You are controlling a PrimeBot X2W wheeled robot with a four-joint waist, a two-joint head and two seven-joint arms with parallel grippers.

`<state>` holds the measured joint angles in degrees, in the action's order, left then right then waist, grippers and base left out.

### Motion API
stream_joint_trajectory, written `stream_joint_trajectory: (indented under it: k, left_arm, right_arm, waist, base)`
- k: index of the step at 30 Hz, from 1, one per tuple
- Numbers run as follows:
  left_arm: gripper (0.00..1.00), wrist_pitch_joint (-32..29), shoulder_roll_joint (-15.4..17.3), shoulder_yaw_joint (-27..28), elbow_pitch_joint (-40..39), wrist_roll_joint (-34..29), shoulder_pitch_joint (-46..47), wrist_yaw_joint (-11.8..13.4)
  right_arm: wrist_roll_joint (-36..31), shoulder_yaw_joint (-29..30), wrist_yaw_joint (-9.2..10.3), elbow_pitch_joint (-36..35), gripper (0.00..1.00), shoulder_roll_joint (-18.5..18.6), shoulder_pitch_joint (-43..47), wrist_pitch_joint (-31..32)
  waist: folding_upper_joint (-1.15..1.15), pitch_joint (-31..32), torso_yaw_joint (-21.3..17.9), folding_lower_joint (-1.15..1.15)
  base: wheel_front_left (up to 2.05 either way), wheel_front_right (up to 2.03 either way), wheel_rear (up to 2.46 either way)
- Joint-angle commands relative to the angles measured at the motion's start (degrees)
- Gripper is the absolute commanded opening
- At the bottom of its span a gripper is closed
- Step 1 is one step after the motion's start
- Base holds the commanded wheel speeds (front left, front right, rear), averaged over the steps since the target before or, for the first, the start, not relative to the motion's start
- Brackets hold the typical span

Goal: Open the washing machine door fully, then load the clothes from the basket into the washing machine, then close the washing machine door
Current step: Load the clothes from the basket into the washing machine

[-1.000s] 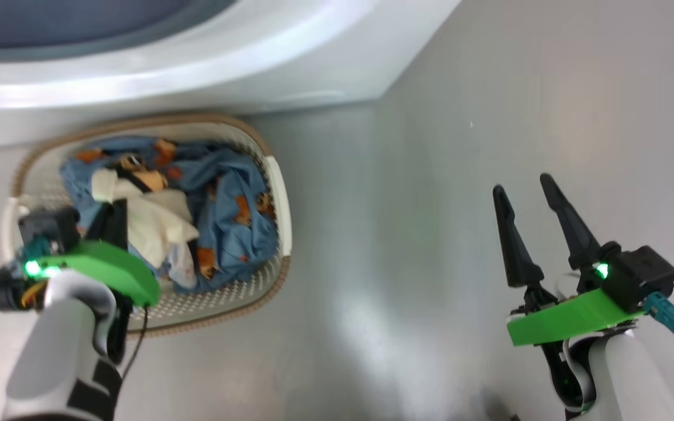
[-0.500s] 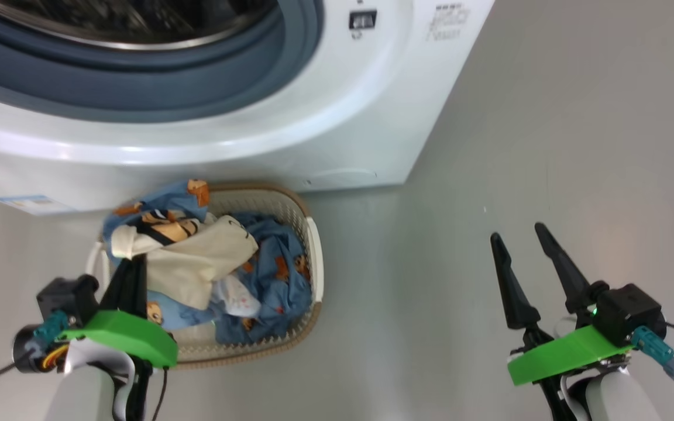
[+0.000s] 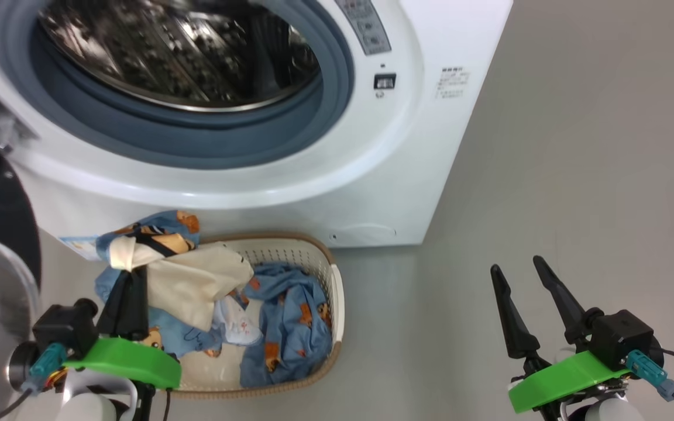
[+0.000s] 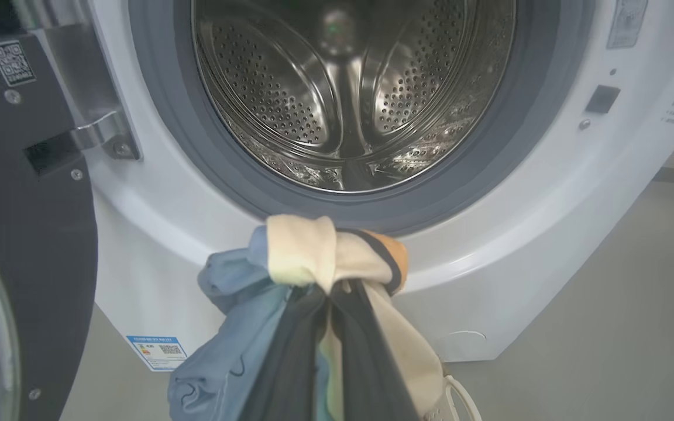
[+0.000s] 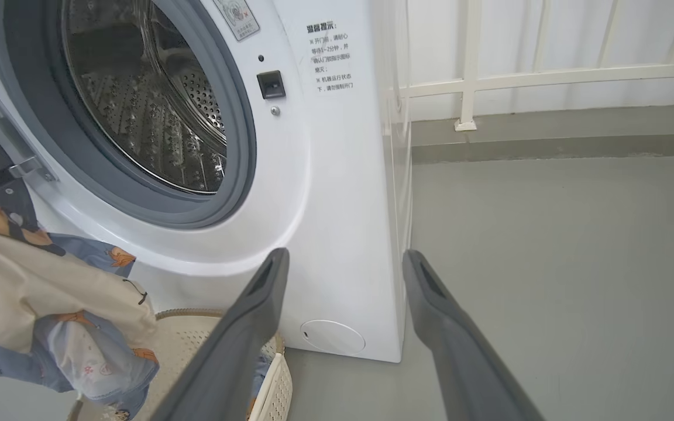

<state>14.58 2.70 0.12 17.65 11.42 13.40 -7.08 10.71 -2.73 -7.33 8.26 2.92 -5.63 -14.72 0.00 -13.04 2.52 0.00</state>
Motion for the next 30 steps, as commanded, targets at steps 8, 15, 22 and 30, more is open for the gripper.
stream_joint_trajectory:
  k: [8, 15, 22, 30]
  left_arm:
    - [0.00, 0.41, 0.64, 2.35, -8.26, -1.39, -3.37, -0.01]
    - [0.00, 0.41, 0.83, 2.54, -11.99, -2.08, -7.33, -0.07]
    - [0.00, 0.41, 1.21, 3.00, -14.16, -2.28, -11.08, -0.08]
    - [0.00, 0.41, 0.94, 3.34, -14.97, -1.32, -13.85, 0.74]
  right_arm:
    - [0.74, -0.70, -0.16, -0.86, 1.00, -0.04, 1.85, -0.28]
    - [0.48, -0.35, -0.16, -1.38, 1.00, -0.04, 3.27, -0.28]
    - [-0.48, 0.25, -0.16, -2.33, 1.00, -0.04, 4.42, -0.28]
    - [-1.30, 0.18, -0.16, -3.35, 1.00, -0.04, 5.55, -0.28]
  waist:
    - [0.00, 6.18, 1.42, 0.00]
    - [0.00, 8.92, 0.90, 0.00]
    - [0.00, 11.52, -0.10, 0.00]
    - [0.00, 12.67, -1.05, 0.00]
  base:
    - [0.00, 0.00, 0.00]
    - [0.00, 0.00, 0.00]
    - [0.00, 0.00, 0.00]
    - [0.00, 0.00, 0.00]
